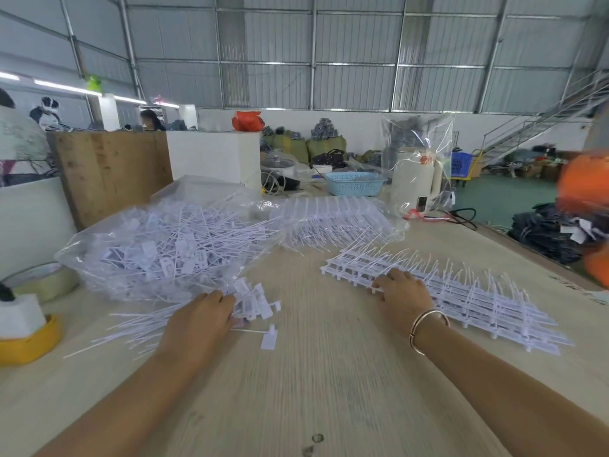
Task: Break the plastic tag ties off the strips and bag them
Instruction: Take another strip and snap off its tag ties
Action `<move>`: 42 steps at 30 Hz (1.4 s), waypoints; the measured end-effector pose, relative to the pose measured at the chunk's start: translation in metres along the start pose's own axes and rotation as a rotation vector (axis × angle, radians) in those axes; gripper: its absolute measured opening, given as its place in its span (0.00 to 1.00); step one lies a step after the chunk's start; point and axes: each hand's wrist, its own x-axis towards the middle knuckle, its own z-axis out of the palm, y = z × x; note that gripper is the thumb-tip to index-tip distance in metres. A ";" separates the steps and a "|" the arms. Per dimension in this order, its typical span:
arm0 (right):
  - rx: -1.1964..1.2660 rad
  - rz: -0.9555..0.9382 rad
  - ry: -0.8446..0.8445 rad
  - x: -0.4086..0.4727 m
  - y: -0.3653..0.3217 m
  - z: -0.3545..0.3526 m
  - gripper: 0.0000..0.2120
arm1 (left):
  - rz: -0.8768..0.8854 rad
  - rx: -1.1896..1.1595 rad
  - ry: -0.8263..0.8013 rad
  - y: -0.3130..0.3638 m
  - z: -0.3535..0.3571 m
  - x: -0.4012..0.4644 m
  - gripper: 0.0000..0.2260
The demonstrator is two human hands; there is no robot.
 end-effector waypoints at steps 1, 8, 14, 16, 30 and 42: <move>-0.065 -0.001 0.014 0.001 0.001 0.001 0.16 | -0.014 0.033 -0.004 0.000 0.000 0.004 0.14; -0.315 -0.003 -0.033 0.007 0.008 0.008 0.16 | 0.079 -0.047 0.189 0.019 -0.013 -0.007 0.05; -0.264 0.013 0.061 0.008 0.008 0.004 0.14 | 0.201 -0.474 -0.039 0.076 -0.021 -0.001 0.07; -0.208 0.020 0.116 0.008 0.008 0.002 0.13 | 0.099 -0.762 -0.207 0.108 -0.021 0.011 0.10; 0.018 -0.219 -0.061 0.012 -0.008 -0.019 0.14 | -0.759 -2.025 -0.505 0.191 -0.010 0.080 0.10; 0.104 -0.092 -0.323 0.032 0.013 -0.020 0.20 | -0.809 -1.602 -0.221 0.155 -0.002 0.079 0.14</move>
